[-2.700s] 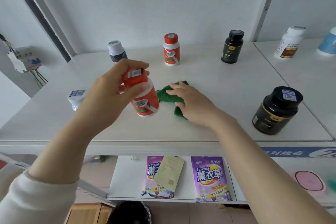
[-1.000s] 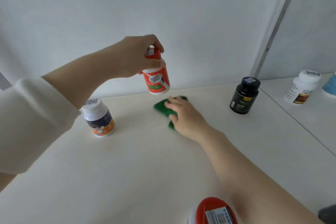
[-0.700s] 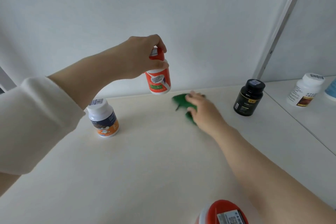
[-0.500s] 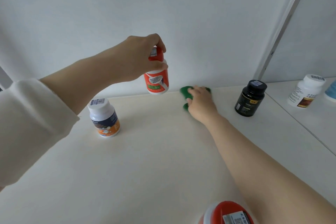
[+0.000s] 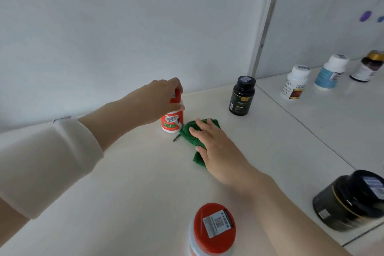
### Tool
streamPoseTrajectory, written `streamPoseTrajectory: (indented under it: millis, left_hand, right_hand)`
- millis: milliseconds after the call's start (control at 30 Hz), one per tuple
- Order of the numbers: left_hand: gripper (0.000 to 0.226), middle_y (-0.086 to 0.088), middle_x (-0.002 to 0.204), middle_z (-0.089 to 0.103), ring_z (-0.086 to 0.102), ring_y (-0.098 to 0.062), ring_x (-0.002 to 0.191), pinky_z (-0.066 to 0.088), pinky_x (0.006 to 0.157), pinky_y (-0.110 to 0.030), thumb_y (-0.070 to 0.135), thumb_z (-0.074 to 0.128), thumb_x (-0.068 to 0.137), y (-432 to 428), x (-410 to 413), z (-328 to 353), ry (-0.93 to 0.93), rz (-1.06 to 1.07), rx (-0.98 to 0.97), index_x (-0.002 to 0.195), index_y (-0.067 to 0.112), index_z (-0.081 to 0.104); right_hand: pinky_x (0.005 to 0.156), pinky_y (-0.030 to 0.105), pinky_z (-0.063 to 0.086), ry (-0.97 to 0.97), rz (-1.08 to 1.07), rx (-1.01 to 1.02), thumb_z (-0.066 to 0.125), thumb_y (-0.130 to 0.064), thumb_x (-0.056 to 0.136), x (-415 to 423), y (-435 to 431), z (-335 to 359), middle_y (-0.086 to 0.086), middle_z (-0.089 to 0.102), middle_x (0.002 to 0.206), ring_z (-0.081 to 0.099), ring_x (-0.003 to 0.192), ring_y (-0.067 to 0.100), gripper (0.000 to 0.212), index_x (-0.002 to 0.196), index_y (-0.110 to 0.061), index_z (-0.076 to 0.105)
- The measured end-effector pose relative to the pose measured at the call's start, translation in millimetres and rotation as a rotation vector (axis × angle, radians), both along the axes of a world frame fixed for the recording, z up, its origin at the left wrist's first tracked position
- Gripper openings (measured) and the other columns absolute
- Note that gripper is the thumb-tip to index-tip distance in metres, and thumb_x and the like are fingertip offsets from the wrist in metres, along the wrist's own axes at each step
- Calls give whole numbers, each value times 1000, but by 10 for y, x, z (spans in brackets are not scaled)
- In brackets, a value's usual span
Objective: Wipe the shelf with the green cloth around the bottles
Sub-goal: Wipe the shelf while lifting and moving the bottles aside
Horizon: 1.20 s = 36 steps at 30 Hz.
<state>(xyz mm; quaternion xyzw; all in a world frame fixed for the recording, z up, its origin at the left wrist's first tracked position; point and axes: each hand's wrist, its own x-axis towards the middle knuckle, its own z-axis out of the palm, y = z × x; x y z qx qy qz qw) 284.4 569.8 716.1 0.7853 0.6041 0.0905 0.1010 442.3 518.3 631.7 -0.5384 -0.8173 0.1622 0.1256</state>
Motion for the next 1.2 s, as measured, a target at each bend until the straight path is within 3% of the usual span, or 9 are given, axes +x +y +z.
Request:
streamPoseTrajectory:
  millis: [367, 567, 800, 867, 1033, 1200]
  left_hand:
    - [37, -10, 124, 53, 51, -28, 110, 40, 79, -31, 31, 51, 91, 15, 291, -40, -32, -50, 23, 123, 14, 44]
    - [38, -12, 125, 53, 51, -30, 112, 43, 80, -34, 31, 52, 91, 45, 324, -36, -1, -20, 20, 124, 13, 44]
    - [38, -11, 123, 53, 52, -30, 110, 45, 85, -37, 29, 54, 89, 83, 366, -28, 46, 74, 36, 123, 13, 45]
    - [37, -11, 124, 53, 51, -29, 111, 44, 82, -34, 27, 54, 90, 95, 381, -22, 4, 127, 7, 123, 13, 45]
    - [47, -10, 134, 47, 48, -28, 120, 40, 91, -33, 30, 53, 90, 45, 476, -14, -13, 259, -51, 133, 15, 39]
    - [53, -6, 139, 44, 46, -24, 125, 37, 102, -38, 36, 53, 89, 18, 801, 247, 0, 293, 156, 137, 20, 34]
  right_hand:
    - [118, 34, 7, -101, -87, -167, 33, -20, 99, 122, -13, 147, -4, -4, 159, -5, 146, 19, 55, 149, -20, 9]
    - [120, 43, 0, -460, 14, -374, 29, -26, 100, 119, 70, 420, 3, -25, 155, -15, 145, 24, 65, 147, -17, -15]
    - [118, 38, 15, -756, 281, -396, 30, -45, 97, 370, 117, 731, 6, -25, 154, 0, 146, 28, 75, 145, -18, -21]
    - [118, 38, 16, -765, 326, -384, 31, -48, 96, 453, 168, 772, 6, -24, 155, 2, 146, 28, 77, 145, -18, -20]
    - [120, 38, 0, -619, 448, -283, 27, -55, 94, 567, 308, 630, 6, -27, 154, -20, 144, 19, 81, 146, -11, -17]
    - [117, 36, -4, -396, 515, -225, 27, -50, 95, 618, 288, 388, 7, -23, 155, -19, 144, 20, 77, 147, -11, -13]
